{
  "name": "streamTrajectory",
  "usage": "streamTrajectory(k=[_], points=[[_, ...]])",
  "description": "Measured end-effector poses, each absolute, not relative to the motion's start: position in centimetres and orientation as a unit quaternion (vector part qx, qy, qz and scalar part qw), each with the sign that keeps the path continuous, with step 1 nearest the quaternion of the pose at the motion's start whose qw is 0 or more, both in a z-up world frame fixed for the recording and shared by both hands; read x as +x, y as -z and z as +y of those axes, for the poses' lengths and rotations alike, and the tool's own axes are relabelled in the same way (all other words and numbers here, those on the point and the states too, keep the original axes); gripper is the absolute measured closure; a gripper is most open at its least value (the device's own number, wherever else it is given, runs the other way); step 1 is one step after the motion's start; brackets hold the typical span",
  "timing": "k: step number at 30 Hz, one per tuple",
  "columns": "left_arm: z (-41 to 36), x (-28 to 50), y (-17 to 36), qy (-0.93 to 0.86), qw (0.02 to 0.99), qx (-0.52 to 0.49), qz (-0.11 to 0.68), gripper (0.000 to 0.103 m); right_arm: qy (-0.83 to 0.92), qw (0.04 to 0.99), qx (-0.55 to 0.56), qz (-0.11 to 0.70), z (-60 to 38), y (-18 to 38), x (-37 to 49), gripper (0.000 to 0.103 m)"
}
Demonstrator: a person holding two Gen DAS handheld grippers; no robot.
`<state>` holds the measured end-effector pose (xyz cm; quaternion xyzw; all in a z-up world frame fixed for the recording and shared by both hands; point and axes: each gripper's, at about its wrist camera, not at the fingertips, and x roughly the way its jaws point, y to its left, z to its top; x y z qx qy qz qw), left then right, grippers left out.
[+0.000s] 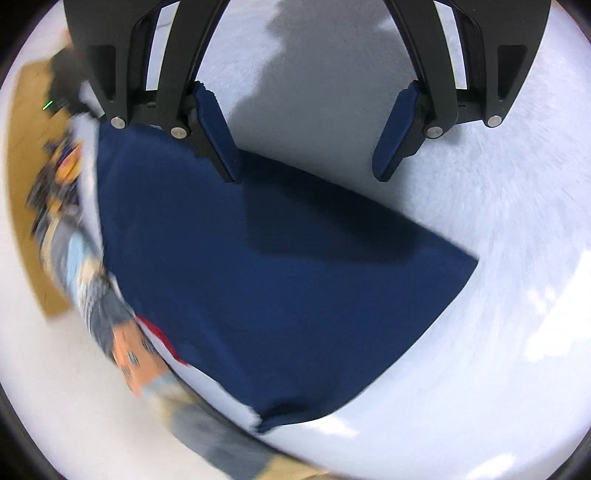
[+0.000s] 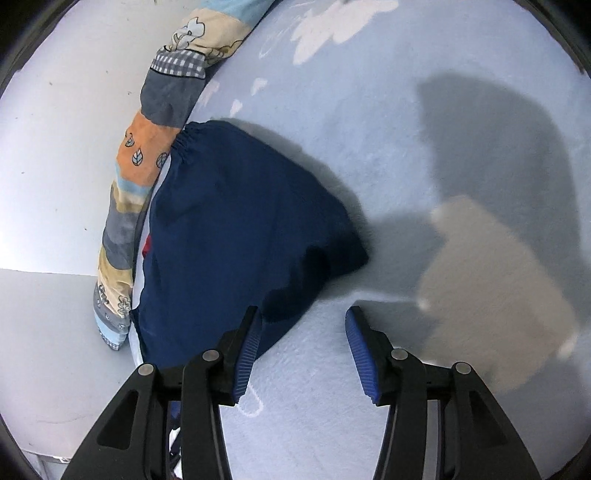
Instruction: Fold large clothes
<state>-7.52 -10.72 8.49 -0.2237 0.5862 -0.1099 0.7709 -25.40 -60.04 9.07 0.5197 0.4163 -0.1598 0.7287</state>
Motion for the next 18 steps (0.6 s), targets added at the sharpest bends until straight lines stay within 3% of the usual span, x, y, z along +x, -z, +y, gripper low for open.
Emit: streamTrajectory(k=[5,7,12,13,14,15,16,17,18], points=[[-9.2,-6.0,-7.2,0.109,0.752,-0.317,0.567,0.029,0.178,0.746,0.52,0.376,-59.9,-9.0,-23.8,0.041],[-9.3,-5.1,-6.7,0.111,0.747,-0.345,0.557,0.023,0.184,0.752,0.522,0.36,-59.7,-8.8,-23.0,0.04],[-8.6,-4.0,-6.2,0.09,0.756,-0.41,0.502,0.011,0.192,0.76,0.533,0.317,-59.9,-8.3,-21.7,0.04],[-8.6,-3.9,-6.2,0.084,0.763,-0.413,0.49,0.012,0.187,0.761,0.54,0.307,-60.0,-8.1,-21.3,0.043],[-8.6,-3.9,-6.2,0.077,0.768,-0.414,0.481,0.013,0.189,0.762,0.54,0.304,-60.1,-8.0,-21.1,0.052],[-8.8,-4.1,-6.3,0.065,0.775,-0.411,0.475,0.025,0.191,0.763,0.54,0.299,-60.3,-7.8,-20.9,0.06],[-9.0,-4.2,-6.5,0.042,0.784,-0.391,0.48,0.038,0.188,0.761,0.546,0.297,-60.6,-7.4,-20.7,0.077],[-9.3,-4.4,-6.8,0.024,0.796,-0.365,0.482,0.058,0.182,0.758,0.551,0.298,-60.8,-7.2,-20.6,0.081],[-8.9,-4.6,-6.9,0.026,0.8,-0.361,0.478,0.067,0.182,0.758,0.55,0.301,-60.8,-7.3,-20.5,0.083]])
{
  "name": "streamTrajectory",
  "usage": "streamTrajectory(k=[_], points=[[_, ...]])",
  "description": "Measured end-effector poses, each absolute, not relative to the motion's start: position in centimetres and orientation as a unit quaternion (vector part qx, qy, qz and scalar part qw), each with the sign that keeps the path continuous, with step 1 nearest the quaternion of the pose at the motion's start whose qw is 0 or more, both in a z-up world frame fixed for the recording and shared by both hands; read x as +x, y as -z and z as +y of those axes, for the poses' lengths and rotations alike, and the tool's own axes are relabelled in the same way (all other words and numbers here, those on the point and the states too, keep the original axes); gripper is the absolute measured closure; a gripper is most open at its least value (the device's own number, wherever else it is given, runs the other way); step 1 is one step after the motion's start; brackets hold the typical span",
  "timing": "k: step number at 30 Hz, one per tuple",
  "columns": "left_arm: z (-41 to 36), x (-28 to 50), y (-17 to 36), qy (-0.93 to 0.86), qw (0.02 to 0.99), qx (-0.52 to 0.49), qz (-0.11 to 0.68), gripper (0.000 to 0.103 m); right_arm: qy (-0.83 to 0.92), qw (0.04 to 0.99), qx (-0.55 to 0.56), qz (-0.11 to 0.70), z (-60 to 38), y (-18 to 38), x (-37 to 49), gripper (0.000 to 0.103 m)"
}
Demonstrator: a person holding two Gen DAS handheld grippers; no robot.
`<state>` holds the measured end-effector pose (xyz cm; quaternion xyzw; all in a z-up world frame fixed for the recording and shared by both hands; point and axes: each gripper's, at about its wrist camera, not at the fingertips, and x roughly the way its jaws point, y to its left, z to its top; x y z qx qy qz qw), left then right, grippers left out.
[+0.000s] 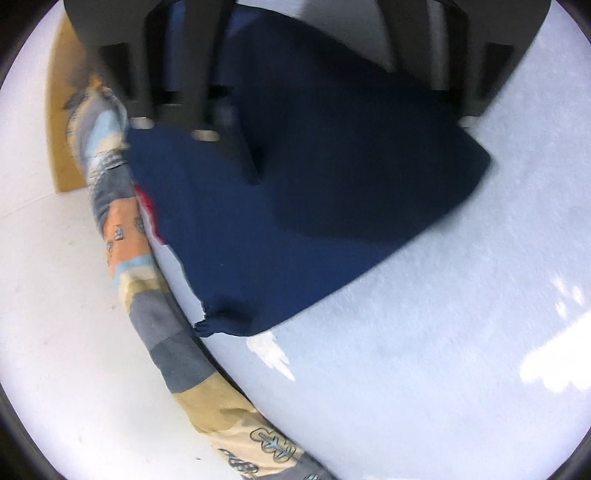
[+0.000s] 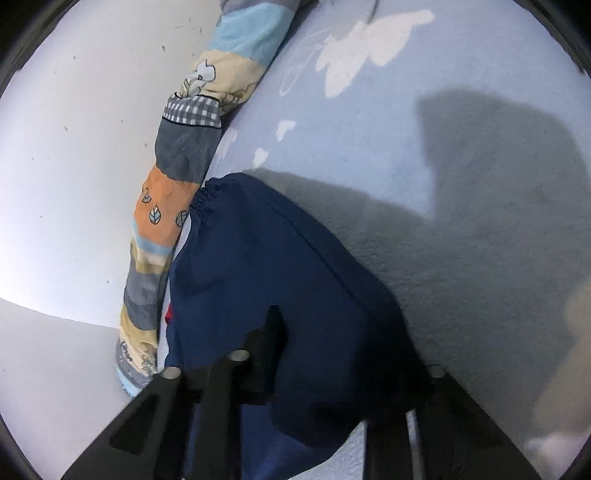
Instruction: Fold large clothes
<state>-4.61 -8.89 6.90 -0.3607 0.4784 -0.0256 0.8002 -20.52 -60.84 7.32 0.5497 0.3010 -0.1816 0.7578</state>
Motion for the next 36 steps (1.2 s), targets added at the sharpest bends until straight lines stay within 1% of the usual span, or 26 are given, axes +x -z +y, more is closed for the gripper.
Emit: streamTrajectory(k=[1,2,3,6,9,11,13,16,23,28,31,33,34,35,36], points=[[-8.8,-4.7,-7.0,0.029,0.802,-0.362,0.475,0.072,0.181,0.762,0.542,0.303,-60.7,-7.7,-20.4,0.086],[-8.5,-4.8,-7.0,0.03,0.801,-0.365,0.473,0.079,0.178,0.773,0.526,0.306,-60.5,-8.3,-20.3,0.087],[-8.1,-5.0,-7.1,0.032,0.801,-0.372,0.469,0.083,0.177,0.782,0.513,0.307,-60.3,-8.9,-20.2,0.088],[-8.1,-5.8,-8.5,0.037,0.823,-0.345,0.449,0.092,0.168,0.794,0.501,0.301,-59.9,-9.8,-20.4,0.089],[-9.3,-6.5,-10.4,0.05,0.853,-0.306,0.42,0.093,0.153,0.802,0.498,0.291,-59.9,-10.7,-20.9,0.09],[-9.1,-6.5,-11.1,0.06,0.857,-0.309,0.408,0.094,0.142,0.817,0.483,0.282,-59.5,-11.8,-21.2,0.091],[-8.9,-7.1,-11.5,0.061,0.86,-0.302,0.406,0.094,0.131,0.83,0.467,0.275,-58.9,-13.1,-21.7,0.091],[-8.5,-8.6,-12.1,0.062,0.858,-0.299,0.412,0.094,0.117,0.832,0.472,0.266,-58.6,-14.4,-23.1,0.091],[-7.7,-13.6,-12.6,0.07,0.861,-0.276,0.422,0.093,0.094,0.839,0.467,0.263,-57.6,-16.9,-28.0,0.091],[-6.6,-16.9,-10.9,0.065,0.857,-0.263,0.439,0.091,0.106,0.823,0.476,0.292,-57.4,-15.0,-32.6,0.091],[-6.6,-17.2,-9.7,0.058,0.859,-0.242,0.448,0.085,0.13,0.81,0.468,0.329,-57.9,-13.1,-33.2,0.091],[-6.4,-16.9,-8.7,0.057,0.85,-0.244,0.463,0.074,0.144,0.796,0.465,0.36,-58.4,-11.3,-32.7,0.089],[-6.1,-16.9,-8.4,0.061,0.846,-0.255,0.464,0.073,0.149,0.786,0.47,0.372,-58.8,-10.3,-32.6,0.085],[-5.9,-17.0,-8.3,0.064,0.844,-0.26,0.465,0.07,0.152,0.779,0.481,0.372,-59.1,-9.7,-33.0,0.077],[-5.6,-17.1,-8.3,0.067,0.841,-0.265,0.467,0.066,0.156,0.771,0.493,0.373,-59.4,-9.2,-33.3,0.073]])
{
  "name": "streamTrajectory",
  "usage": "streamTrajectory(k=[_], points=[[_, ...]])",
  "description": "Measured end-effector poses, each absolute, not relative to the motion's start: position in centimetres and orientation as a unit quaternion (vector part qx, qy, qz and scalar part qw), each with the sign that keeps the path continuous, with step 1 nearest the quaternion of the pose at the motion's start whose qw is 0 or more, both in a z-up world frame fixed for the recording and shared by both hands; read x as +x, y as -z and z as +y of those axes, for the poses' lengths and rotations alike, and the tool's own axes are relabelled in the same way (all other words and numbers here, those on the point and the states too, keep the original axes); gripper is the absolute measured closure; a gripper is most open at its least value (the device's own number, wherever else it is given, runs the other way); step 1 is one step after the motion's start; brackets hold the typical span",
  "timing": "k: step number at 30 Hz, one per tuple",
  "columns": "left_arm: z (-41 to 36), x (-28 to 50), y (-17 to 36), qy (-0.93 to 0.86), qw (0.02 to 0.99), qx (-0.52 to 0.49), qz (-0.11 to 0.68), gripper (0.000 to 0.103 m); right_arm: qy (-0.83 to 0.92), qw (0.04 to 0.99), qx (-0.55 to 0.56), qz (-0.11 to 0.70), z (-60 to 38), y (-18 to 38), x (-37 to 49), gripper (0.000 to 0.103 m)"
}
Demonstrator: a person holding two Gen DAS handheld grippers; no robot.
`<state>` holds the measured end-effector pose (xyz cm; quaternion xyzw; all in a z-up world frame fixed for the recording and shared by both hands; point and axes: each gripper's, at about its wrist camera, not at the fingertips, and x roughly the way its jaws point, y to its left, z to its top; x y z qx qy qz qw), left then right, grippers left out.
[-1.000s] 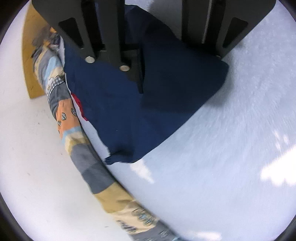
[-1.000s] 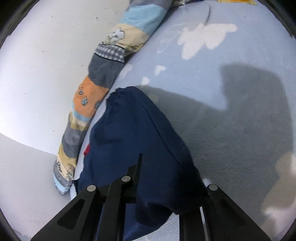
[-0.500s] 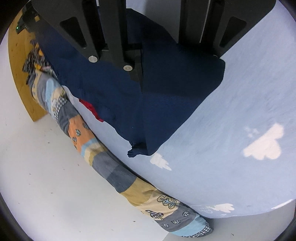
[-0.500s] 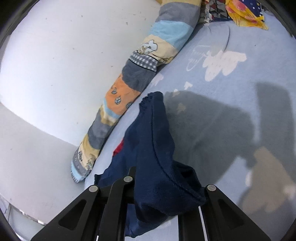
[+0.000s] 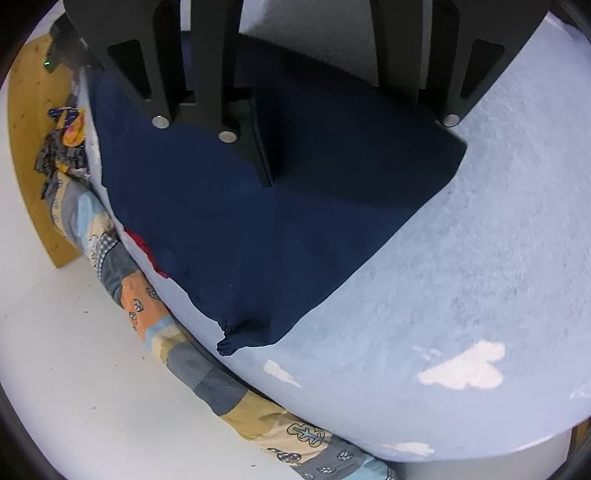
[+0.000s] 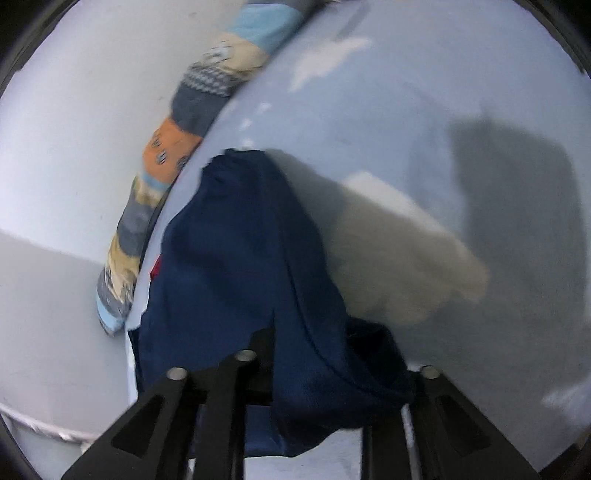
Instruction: Fold large clothes
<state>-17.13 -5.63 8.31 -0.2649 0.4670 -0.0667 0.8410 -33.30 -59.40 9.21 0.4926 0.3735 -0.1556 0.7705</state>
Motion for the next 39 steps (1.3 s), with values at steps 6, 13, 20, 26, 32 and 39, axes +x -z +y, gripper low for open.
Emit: streamTrajectory(k=[6,13,20,26,32,39], points=[[-3.0,-20.6,-10.6,0.0,0.852,-0.26,0.454,0.049,0.185,0.756,0.508,0.369,-60.1,-10.3,-37.3,0.057],[-9.0,-23.0,-14.1,0.011,0.925,-0.062,0.374,0.046,0.242,0.846,0.356,0.314,-56.5,-16.4,-40.3,0.057],[-14.8,-21.6,-10.4,0.037,0.907,0.082,0.412,0.036,0.187,0.848,0.268,0.417,-53.6,-13.7,-34.2,0.063],[-13.8,-20.6,-10.3,0.017,0.908,0.053,0.416,0.02,0.256,0.813,0.288,0.436,-57.1,-12.5,-35.2,0.078],[-16.9,-23.0,-11.6,0.065,0.923,0.083,0.37,0.02,0.217,0.858,0.249,0.393,-54.7,-15.4,-35.3,0.066],[-19.9,-24.1,-10.4,0.096,0.917,0.13,0.365,0.02,0.182,0.86,0.176,0.443,-50.8,-13.6,-32.9,0.067]])
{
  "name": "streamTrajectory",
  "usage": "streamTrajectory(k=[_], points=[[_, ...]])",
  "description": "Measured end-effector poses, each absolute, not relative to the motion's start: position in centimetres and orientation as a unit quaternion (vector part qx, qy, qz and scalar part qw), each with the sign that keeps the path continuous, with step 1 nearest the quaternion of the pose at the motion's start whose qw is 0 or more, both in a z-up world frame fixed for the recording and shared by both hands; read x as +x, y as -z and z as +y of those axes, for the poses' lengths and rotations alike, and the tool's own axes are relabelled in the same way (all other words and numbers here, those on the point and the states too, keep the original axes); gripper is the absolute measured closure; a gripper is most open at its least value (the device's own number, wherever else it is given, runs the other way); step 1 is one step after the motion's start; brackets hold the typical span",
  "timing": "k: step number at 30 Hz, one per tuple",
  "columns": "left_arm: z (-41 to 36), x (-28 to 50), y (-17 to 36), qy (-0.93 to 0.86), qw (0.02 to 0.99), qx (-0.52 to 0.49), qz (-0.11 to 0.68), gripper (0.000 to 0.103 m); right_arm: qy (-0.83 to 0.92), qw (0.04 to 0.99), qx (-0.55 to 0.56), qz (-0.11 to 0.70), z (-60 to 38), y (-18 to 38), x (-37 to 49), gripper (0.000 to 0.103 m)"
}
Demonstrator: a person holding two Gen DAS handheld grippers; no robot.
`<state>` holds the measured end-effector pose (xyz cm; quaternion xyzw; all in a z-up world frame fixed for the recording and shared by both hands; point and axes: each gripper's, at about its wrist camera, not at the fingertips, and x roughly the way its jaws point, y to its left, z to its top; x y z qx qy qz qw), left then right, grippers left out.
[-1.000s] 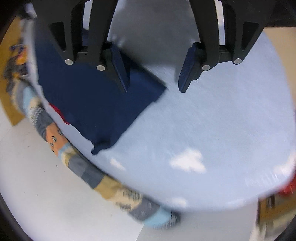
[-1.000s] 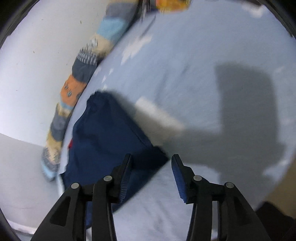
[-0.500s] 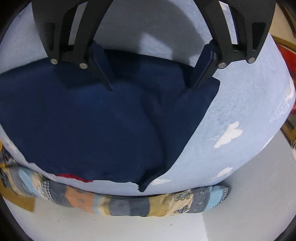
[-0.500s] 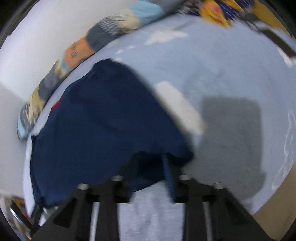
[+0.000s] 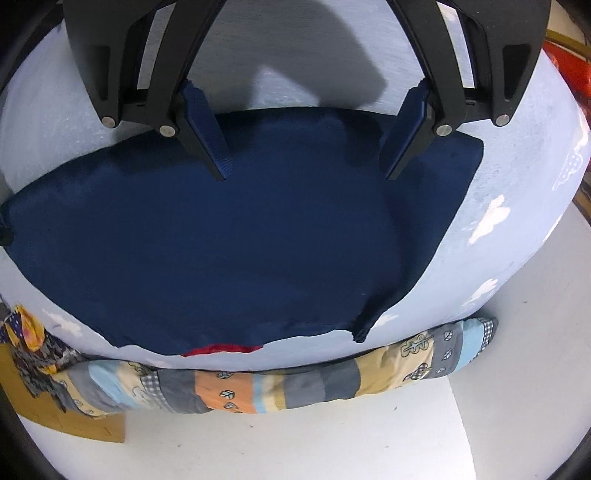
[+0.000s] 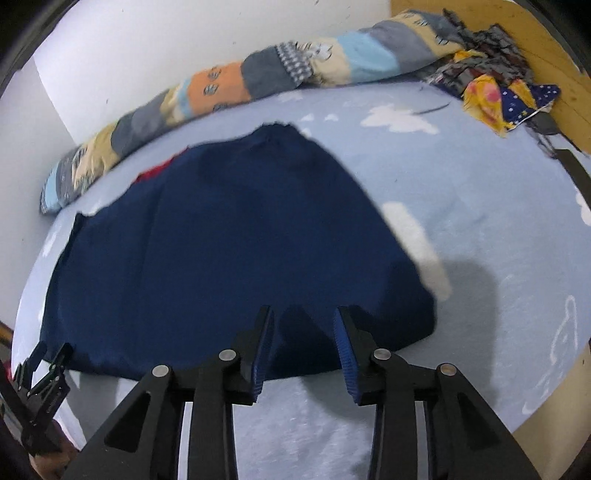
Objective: Fold large clothes
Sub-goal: 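Position both open grippers at the shirt edge again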
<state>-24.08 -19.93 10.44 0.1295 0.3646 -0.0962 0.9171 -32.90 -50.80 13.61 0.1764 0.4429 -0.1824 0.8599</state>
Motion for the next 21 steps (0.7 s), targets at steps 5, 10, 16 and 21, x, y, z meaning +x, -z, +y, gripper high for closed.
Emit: streamTrajectory(k=[5,10,16,21], points=[[-19.8,-23.6,-10.4,0.1,0.916,0.123,0.369,0.02,0.182,0.85,0.164,0.467,-50.1,-12.6,-32.3,0.056],[-19.9,-23.8,-10.3,0.1,0.916,0.128,0.367,0.02,0.178,0.843,0.178,0.476,-49.9,-11.9,-32.2,0.047],[-20.1,-23.9,-10.3,0.099,0.917,0.134,0.363,0.02,0.177,0.842,0.19,0.473,-50.2,-12.2,-32.7,0.046],[-20.2,-23.8,-10.3,0.098,0.916,0.131,0.365,0.02,0.166,0.846,0.283,0.42,-52.4,-13.7,-35.4,0.046]])
